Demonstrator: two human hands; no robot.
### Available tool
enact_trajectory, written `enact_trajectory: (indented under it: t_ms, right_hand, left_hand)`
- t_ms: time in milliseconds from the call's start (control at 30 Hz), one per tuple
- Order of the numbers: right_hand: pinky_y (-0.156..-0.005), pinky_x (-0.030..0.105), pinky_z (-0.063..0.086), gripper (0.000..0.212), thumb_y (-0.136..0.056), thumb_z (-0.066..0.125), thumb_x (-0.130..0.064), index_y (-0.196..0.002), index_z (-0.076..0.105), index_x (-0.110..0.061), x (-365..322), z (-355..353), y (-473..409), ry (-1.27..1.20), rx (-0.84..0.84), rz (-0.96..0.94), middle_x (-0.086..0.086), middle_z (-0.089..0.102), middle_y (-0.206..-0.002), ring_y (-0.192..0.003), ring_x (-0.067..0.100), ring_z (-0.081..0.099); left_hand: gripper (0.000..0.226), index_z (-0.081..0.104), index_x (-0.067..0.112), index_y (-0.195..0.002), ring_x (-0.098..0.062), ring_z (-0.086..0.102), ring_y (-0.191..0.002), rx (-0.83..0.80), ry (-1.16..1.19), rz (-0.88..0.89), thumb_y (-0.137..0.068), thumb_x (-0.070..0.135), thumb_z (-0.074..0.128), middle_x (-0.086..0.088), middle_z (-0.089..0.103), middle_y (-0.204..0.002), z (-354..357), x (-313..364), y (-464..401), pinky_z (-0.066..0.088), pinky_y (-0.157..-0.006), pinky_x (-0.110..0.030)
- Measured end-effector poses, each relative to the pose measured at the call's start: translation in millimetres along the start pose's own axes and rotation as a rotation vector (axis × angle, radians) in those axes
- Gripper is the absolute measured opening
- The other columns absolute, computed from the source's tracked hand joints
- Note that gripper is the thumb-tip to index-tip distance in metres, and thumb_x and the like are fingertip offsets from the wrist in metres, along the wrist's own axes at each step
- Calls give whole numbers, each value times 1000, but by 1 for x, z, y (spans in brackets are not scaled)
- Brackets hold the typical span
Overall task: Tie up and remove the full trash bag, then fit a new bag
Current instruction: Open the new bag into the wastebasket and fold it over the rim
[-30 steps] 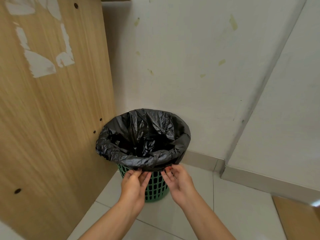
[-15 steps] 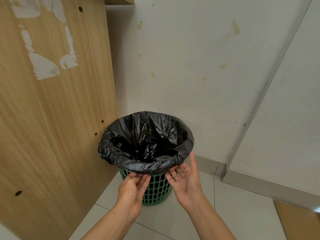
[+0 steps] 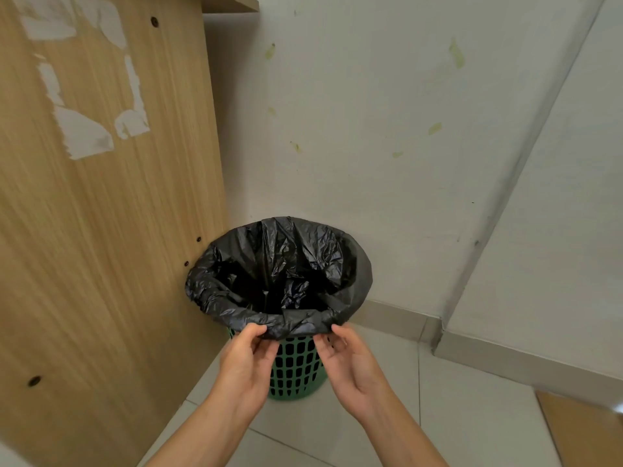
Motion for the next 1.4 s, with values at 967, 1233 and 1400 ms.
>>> enact_trajectory:
  t_ms: [967,1233,1400]
  right_hand:
    - [-87,37,56,24,-87,62,4,-110,61,0,12,14,7,297,185,-40,15,72,-105,-95,27,69]
    - [-66,29,60,21,-86,53,17,-103,57,5,13,10,12,368,231,63,22,61,-101,-79,23,60]
    - [-62,50,58,15,-91,40,8,-97,52,3,-4,7,16,-38,229,68,24,57,-91,-90,37,62]
  left_hand:
    - [45,49,-5,-128,-29,60,-102,30,-298,58,-84,-6,62,-17,60,-121,-7,51,-31,46,-91,-40]
    - [45,45,-5,-132,-27,59,-96,-84,-436,-76,-88,-7,56,-23,54,-129,-6,79,-46,49,-88,-39]
    - [46,45,-5,-131,-26,60,-94,-138,-519,-106,-87,-8,56,-18,60,-111,-8,82,-52,44,-92,-39]
Point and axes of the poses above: each hand's wrist, its own y-axis away from the middle knuckle, its own z-axis out of the palm, x = y × z, the point moved 5 cm from there along -y, towards the middle knuckle
